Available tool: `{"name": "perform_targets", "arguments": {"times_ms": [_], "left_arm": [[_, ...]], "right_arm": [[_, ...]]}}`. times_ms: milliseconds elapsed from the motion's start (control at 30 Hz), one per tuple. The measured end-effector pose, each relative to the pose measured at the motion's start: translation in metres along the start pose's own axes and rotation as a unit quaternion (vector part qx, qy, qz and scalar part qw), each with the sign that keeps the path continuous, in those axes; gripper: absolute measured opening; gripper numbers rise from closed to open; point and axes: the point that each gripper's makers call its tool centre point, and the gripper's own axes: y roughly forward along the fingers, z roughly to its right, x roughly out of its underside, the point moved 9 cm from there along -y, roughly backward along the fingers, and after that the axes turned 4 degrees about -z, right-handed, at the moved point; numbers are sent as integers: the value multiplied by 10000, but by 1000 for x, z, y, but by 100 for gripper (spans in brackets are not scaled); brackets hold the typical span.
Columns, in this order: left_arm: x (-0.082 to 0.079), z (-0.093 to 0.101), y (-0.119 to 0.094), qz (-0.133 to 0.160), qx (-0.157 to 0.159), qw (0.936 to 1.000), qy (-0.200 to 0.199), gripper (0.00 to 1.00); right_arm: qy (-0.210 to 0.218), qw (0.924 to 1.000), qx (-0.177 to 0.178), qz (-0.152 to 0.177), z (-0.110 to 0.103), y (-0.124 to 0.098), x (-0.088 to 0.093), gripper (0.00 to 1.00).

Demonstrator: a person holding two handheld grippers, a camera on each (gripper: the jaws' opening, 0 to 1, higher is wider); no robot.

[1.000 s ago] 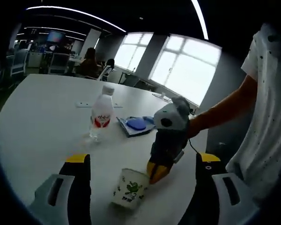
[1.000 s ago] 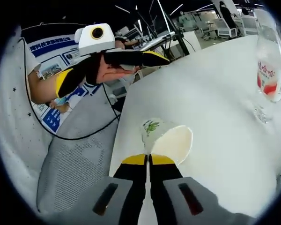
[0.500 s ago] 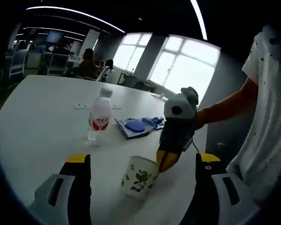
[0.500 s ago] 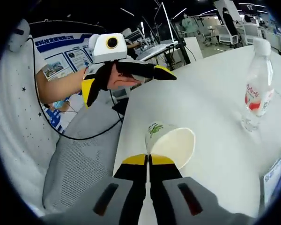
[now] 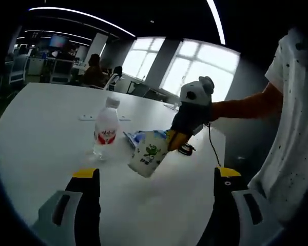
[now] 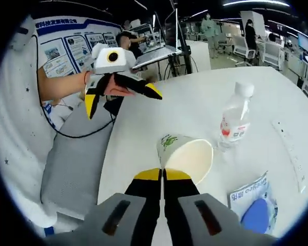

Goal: Arrange the tabletop items into an orderly group along one side of the table until the central work area is clear of visible clutter.

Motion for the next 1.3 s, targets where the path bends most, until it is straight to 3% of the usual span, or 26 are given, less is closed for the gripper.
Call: {"name": "perform_targets", "arguments": {"times_ms": [67,233,333,433,600,667,900,967,1033,1233,1300], "left_arm": [[0,0,0,17,12,10000,1,94],[0,0,-1,27,-5,10000,-11,94],[1,-1,-2,50,-15,10000,-30,94],[1,-1,-2,46,-21,10000,-33,93],[1,-3,-2,65,-27,10000,-61,93],[2,-3,-1,75,-24,9999,-71,93],[3,-5,-2,58,-33,9999,-94,92],[4,-6,-2,64,-36,9999,-113,92],[4,-7,-3,56,-47,9999,-121,92],[5,-8,-3,74,-43,9998,-156,91],[5,-9,-2,75,-46,9998,-161,91]], "right_arm": [[29,10000,67,-65,8,-6,-4,0],[-442,9966,412,-556,28,-16,-7,0],[-890,9893,575,-1001,38,-17,-9,0],[-1329,9778,755,-1433,47,-16,-11,0],[-2171,9477,969,-2131,61,-7,-11,0],[-2443,9362,1033,-2306,65,-3,-12,0],[-2995,9073,1073,-2749,77,11,-9,0],[-3093,9030,1043,-2793,78,14,-9,0],[-3262,8930,1061,-2914,82,16,-10,0],[-3468,8810,1029,-3050,88,22,-10,0],[-3591,8739,1029,-3111,89,23,-10,0]]}}
